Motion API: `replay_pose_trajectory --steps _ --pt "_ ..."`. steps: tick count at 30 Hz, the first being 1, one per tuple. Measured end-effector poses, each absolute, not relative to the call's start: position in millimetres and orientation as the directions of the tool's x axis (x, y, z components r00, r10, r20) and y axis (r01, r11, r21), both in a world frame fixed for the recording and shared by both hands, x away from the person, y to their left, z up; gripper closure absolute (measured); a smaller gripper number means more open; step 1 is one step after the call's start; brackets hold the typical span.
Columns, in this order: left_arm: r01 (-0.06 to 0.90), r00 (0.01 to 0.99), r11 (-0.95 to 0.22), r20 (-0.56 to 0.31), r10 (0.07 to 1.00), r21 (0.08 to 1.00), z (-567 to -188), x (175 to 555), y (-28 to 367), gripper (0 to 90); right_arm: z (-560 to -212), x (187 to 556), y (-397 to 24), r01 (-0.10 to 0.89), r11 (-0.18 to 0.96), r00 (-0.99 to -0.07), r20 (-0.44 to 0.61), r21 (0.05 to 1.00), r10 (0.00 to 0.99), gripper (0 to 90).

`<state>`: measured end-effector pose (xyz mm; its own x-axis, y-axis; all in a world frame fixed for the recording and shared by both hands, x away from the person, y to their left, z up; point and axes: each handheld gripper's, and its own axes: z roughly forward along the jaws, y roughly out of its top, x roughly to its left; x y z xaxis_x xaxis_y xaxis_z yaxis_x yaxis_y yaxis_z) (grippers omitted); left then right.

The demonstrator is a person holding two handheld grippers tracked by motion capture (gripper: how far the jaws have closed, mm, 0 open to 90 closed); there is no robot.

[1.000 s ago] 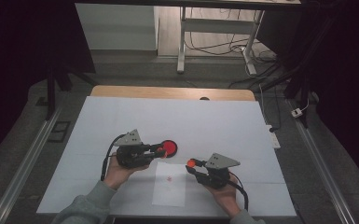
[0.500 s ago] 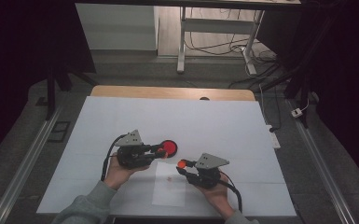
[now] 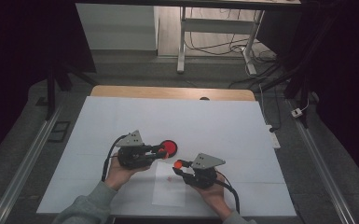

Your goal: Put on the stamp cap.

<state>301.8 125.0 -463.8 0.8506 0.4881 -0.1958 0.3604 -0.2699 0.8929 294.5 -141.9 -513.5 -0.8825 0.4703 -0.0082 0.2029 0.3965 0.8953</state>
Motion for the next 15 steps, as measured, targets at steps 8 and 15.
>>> replay_pose_trajectory --steps 8,15 --pt "0.357 0.858 -0.282 -0.193 0.476 0.89 -466 302 118 72.2 -514 295 -142 0.205 0.398 -0.883 -0.007 0.894 0.47 64.0" --pt "0.353 0.869 -0.299 -0.192 0.456 0.887 -471 302 108 72.2 -514 295 -142 0.205 0.401 -0.883 -0.007 0.893 0.469 64.0"
